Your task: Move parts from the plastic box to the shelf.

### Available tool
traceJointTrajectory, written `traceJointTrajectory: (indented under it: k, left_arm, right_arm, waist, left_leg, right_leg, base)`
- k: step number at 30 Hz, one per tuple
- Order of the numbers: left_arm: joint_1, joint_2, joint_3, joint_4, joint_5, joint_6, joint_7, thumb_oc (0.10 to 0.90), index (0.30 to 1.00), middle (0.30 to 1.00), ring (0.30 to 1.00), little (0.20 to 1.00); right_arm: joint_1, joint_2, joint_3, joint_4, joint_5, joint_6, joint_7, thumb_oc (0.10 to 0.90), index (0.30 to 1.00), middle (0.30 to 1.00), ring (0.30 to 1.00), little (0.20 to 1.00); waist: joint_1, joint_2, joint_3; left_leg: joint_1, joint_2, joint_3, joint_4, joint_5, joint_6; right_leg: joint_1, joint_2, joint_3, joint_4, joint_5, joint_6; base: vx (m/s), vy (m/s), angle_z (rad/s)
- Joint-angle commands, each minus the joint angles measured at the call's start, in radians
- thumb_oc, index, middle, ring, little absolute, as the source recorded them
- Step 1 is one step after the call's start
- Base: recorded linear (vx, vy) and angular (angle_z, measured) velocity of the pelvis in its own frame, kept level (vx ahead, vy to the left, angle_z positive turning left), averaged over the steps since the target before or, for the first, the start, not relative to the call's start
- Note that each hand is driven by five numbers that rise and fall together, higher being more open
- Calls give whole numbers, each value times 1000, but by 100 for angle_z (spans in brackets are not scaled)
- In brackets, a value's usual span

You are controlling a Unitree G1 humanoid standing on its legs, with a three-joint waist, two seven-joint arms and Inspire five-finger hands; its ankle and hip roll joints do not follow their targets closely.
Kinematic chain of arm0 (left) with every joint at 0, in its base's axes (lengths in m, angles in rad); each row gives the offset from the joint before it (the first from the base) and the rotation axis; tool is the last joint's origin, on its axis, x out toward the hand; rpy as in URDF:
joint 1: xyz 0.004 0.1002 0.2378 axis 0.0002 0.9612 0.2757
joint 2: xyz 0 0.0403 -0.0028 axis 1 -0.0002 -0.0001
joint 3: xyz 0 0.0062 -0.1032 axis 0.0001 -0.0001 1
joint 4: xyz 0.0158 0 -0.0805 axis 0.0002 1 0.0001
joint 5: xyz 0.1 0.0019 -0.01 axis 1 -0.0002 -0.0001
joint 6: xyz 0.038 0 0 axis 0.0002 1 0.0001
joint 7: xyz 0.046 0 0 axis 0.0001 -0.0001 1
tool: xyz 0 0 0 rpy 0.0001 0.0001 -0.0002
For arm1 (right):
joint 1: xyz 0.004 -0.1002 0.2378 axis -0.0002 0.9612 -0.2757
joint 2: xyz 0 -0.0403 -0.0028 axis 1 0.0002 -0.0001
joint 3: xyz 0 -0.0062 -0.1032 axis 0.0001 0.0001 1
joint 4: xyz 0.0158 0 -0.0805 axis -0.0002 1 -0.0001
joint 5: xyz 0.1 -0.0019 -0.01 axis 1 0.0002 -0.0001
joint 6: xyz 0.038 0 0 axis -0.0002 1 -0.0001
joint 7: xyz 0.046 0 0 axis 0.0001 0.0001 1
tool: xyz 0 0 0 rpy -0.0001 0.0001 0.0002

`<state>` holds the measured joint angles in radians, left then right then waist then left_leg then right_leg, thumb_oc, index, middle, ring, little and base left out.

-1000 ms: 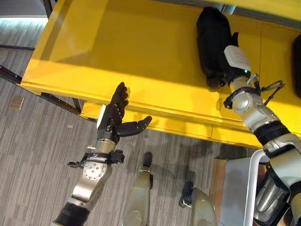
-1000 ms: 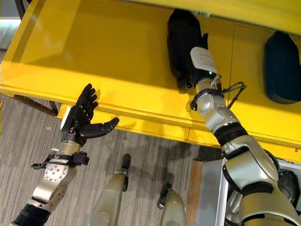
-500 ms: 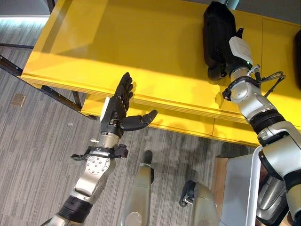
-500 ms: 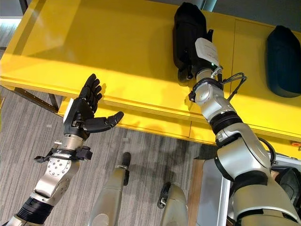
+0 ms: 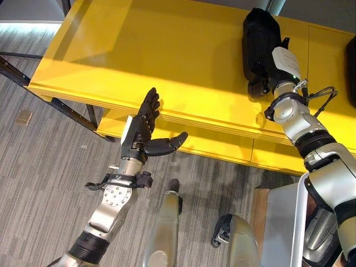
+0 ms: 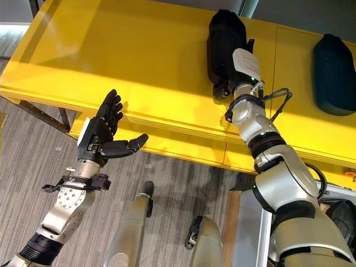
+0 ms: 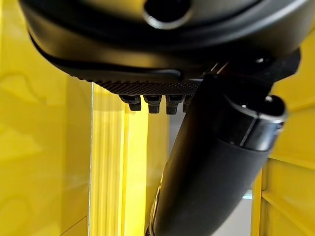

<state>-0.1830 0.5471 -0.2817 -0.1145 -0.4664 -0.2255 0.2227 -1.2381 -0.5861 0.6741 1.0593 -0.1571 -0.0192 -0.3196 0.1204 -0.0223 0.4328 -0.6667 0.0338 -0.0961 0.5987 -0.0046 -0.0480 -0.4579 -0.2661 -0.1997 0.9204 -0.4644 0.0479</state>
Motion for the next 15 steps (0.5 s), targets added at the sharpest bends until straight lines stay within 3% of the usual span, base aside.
traceJointTrajectory:
  k: [1,15]
  left_arm:
    - [-55,17,21,-122,18,-95,17,900,1000,1000,1000,1000]
    - [-53,16,32,-127,30,-97,39,900,1000,1000,1000,1000]
  right_arm:
    - [-73,-65,27,21,-54,13,-64,400,300,300,300,300]
    - [-26,-35,0,-78,-83,15,-73,400,300,300,300,300]
  waist:
    - [-15,23,-55]
    - [-34,20,-48]
  left_leg:
    - [78,115,-35,192,-278,-23]
    - [62,124,-33,192,-277,-25]
  right_leg:
    - [-59,38,62,-35,88,-7]
    - [-84,48,72,-34,89,-7]
  base:
    - [0,0,0]
    - [-2,-1,-1]
